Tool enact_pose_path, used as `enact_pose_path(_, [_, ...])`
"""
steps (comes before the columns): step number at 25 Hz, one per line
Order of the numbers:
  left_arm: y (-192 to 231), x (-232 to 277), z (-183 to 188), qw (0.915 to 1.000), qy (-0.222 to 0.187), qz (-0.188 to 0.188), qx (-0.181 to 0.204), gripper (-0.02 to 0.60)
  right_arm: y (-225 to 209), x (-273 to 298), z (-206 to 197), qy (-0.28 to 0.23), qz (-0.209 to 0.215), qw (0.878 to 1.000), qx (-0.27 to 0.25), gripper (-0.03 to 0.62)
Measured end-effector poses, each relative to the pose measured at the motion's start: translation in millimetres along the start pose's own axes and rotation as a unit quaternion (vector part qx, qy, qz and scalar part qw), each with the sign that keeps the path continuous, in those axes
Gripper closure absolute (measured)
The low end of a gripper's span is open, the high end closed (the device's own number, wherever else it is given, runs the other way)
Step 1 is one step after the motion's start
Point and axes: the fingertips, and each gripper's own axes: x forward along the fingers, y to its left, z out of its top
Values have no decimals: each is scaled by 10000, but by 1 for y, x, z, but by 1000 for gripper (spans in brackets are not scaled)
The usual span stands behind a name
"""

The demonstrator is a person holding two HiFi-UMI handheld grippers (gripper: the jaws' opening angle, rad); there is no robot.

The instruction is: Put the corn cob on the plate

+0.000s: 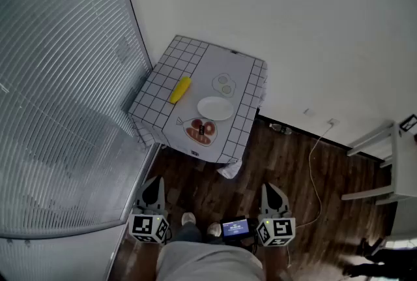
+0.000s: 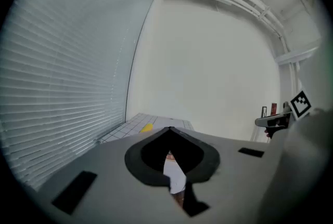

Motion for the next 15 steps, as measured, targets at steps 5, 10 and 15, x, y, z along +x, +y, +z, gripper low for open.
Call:
enact_pose_path(5, [-30, -32, 19, 9990, -153, -198, 364, 575, 24, -28, 18, -174, 284, 9994, -58, 588])
enact_pose_path(10, [-47, -41, 24, 9981, -238, -315, 464, 575, 36, -41, 20, -291, 424, 9986, -121, 588])
enact_pose_path(15, [-57, -48, 25, 9978, -244, -364, 504, 575, 50, -56, 29, -606, 759, 9950, -247, 588])
